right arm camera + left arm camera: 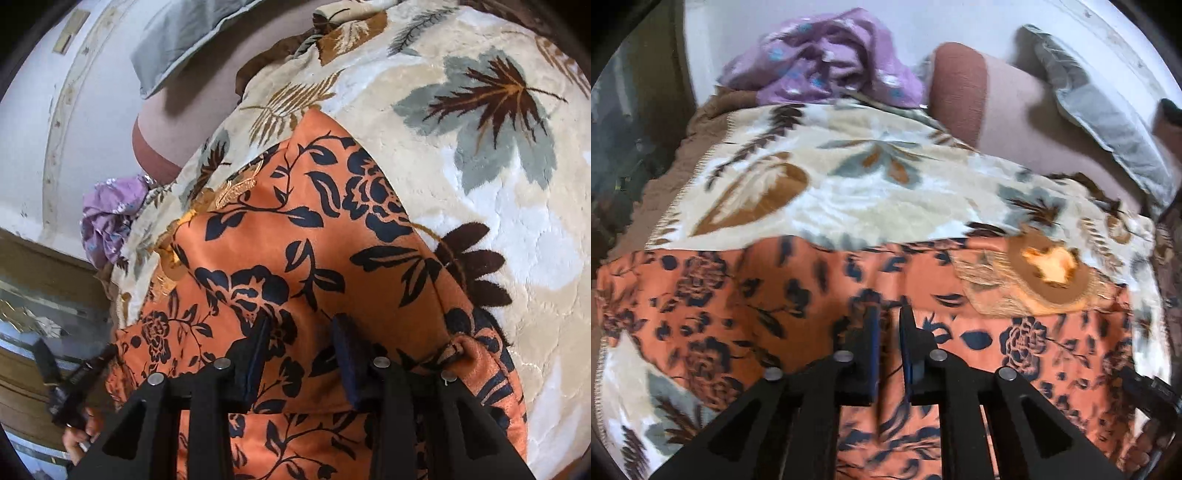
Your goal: Fold small clothes
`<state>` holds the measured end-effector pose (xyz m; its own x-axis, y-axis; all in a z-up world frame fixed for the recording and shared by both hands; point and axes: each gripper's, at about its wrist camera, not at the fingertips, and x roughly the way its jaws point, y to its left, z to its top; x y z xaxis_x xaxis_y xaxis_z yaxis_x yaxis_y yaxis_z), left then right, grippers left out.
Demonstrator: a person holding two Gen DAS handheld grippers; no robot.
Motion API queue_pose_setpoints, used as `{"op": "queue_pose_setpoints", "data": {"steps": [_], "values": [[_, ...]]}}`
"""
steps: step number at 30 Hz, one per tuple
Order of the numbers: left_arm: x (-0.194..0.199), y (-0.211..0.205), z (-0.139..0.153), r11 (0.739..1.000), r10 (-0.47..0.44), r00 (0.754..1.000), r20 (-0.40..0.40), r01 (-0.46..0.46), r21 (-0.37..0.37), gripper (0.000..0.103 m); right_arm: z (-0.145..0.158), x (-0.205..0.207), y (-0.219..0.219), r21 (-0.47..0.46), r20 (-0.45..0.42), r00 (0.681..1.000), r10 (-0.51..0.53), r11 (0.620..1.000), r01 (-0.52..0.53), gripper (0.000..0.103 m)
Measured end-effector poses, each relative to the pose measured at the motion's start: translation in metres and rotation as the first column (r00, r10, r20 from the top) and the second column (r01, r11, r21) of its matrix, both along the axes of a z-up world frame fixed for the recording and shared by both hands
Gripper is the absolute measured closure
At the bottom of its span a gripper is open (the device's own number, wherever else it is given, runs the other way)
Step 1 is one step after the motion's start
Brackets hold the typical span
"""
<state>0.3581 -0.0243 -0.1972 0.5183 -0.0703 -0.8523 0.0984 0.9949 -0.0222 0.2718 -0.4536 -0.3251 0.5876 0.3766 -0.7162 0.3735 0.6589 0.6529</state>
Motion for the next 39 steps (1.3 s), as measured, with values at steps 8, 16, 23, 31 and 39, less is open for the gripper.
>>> {"op": "queue_pose_setpoints", "data": {"steps": [8,16,23,31,39], "values": [[-0.026,0.151,0.015,0.942,0.333,0.943,0.012,-0.332,-0.039,0.037,0.000,0.002,0.001,-0.013,0.000,1.000,0.007,1.000,-0.007,0.063],[-0.047,0.305,-0.003,0.732,0.611,0.779,-0.138,-0.623,-0.275,0.023,0.008,0.000,0.016,-0.112,0.028,1.000,0.008,0.994,-0.005,0.055],[-0.017,0.320,-0.019,0.684,0.624,0.765,-0.161,-0.633,-0.363,0.023,0.044,-0.006,0.044,-0.277,0.169,0.984,0.046,0.961,0.003,0.053],[0.006,0.315,-0.034,0.709,0.639,0.762,-0.105,-0.637,-0.302,0.092,0.036,0.001,0.041,-0.256,0.143,0.989,0.034,0.967,0.004,0.053],[-0.007,0.236,0.047,0.887,0.459,0.875,0.158,-0.438,-0.150,0.097,0.052,-0.006,0.037,-0.290,0.192,0.981,0.015,0.956,0.042,0.053]]}}
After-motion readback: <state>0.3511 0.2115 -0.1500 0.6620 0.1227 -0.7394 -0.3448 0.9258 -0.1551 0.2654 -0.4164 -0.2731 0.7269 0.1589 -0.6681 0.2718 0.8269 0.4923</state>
